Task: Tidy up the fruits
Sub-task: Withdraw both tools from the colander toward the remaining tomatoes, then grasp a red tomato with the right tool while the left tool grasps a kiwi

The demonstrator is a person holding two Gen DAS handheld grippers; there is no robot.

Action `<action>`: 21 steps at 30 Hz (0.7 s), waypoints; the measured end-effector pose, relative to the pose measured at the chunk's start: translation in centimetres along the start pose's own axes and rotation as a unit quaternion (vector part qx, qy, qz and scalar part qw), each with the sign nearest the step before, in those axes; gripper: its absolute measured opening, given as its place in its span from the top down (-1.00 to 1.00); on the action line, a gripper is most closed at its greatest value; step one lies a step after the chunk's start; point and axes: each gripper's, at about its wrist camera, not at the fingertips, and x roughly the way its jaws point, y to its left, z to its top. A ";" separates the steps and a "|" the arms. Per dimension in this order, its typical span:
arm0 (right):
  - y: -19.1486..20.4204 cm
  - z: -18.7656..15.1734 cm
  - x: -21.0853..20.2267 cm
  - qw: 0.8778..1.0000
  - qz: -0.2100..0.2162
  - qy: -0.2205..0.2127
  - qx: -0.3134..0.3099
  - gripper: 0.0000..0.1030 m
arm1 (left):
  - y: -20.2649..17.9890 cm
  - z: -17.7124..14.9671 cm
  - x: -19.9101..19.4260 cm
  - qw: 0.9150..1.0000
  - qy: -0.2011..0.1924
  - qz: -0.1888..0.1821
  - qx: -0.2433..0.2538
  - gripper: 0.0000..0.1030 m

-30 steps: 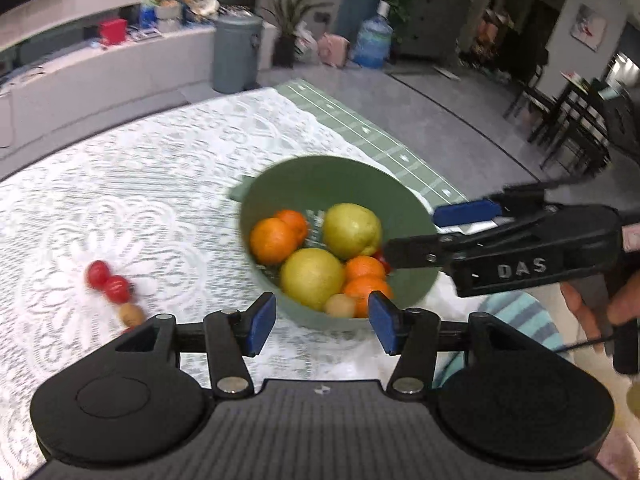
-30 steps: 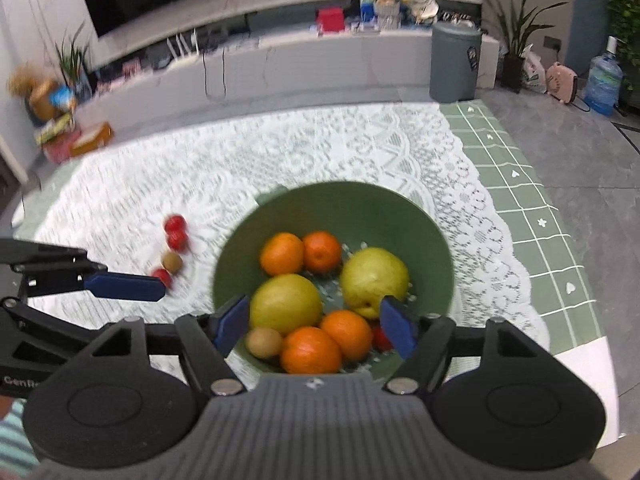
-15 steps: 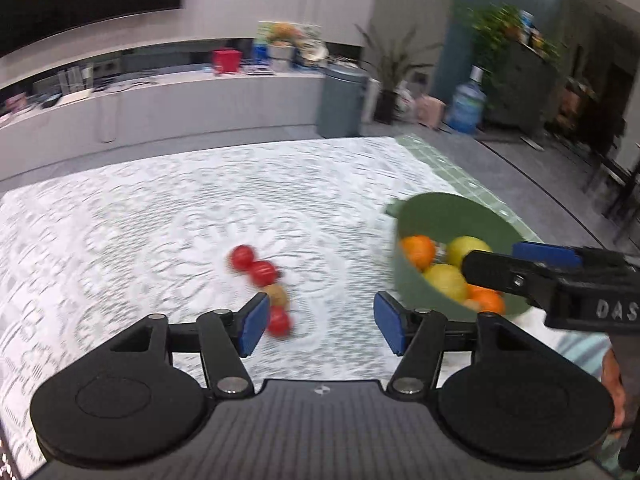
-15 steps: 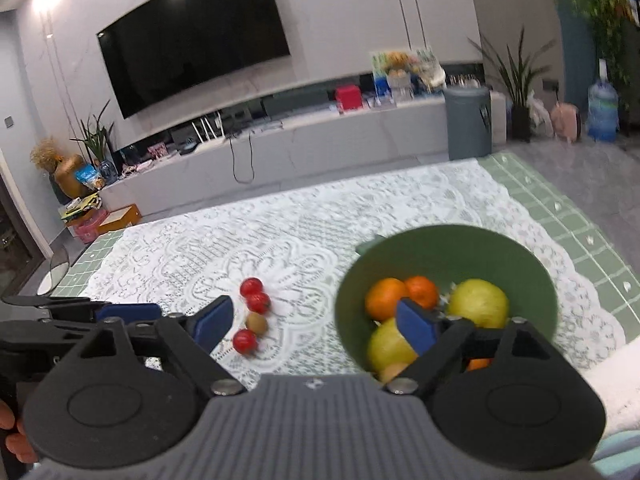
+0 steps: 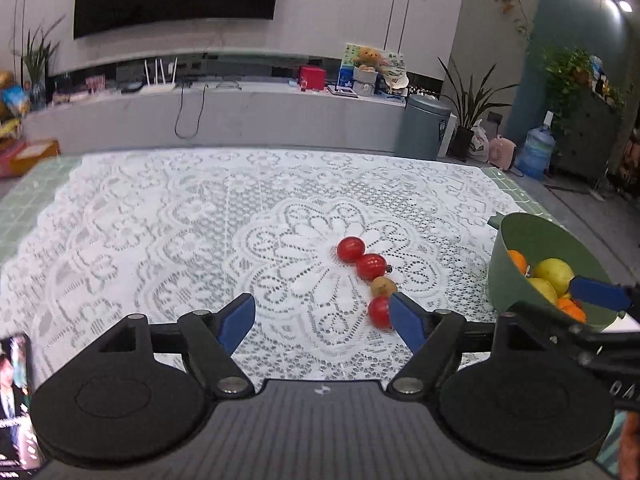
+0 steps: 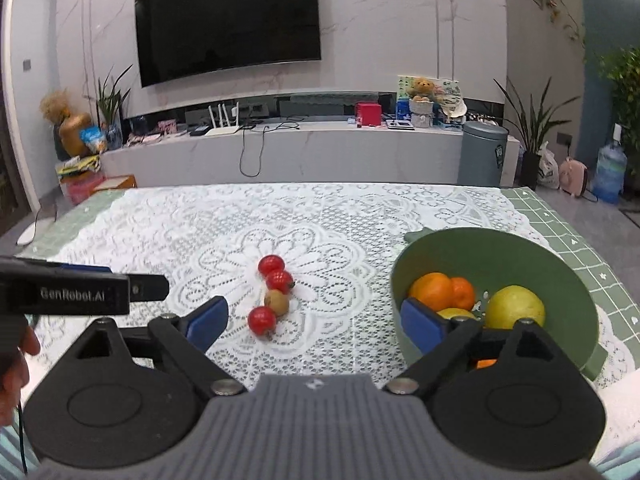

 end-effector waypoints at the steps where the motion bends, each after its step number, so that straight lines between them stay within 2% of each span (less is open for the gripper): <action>1: 0.1 -0.2 0.1 1.000 0.000 0.001 -0.002 -0.75 | 0.4 -0.2 0.2 1.000 -0.001 -0.014 -0.015 -0.73; 4: 0.6 -0.4 0.7 1.000 0.006 0.001 -0.008 -0.76 | 1.8 -0.6 0.7 0.996 0.008 -0.061 -0.066 -0.73; 5: 0.8 -0.5 1.0 1.000 0.009 0.001 -0.013 -0.76 | 2.1 -0.6 0.9 0.995 0.007 -0.067 -0.072 -0.73; 11: 2.1 -0.9 2.6 0.999 0.023 0.008 -0.044 -0.70 | 2.2 -1.0 1.6 0.999 0.001 -0.034 -0.038 -0.73; 14: 2.5 -0.9 3.6 0.998 0.026 0.015 -0.055 -0.63 | 2.6 -1.2 2.4 0.999 0.010 -0.031 -0.034 -0.72; 18: 2.7 -1.0 4.8 0.997 0.023 0.028 -0.066 -0.55 | 3.1 -1.2 3.3 0.999 0.020 -0.027 -0.034 -0.61; 21: 2.7 -0.8 5.9 0.997 0.021 0.039 -0.069 -0.37 | 3.2 -1.1 3.9 0.999 0.025 -0.018 -0.030 -0.56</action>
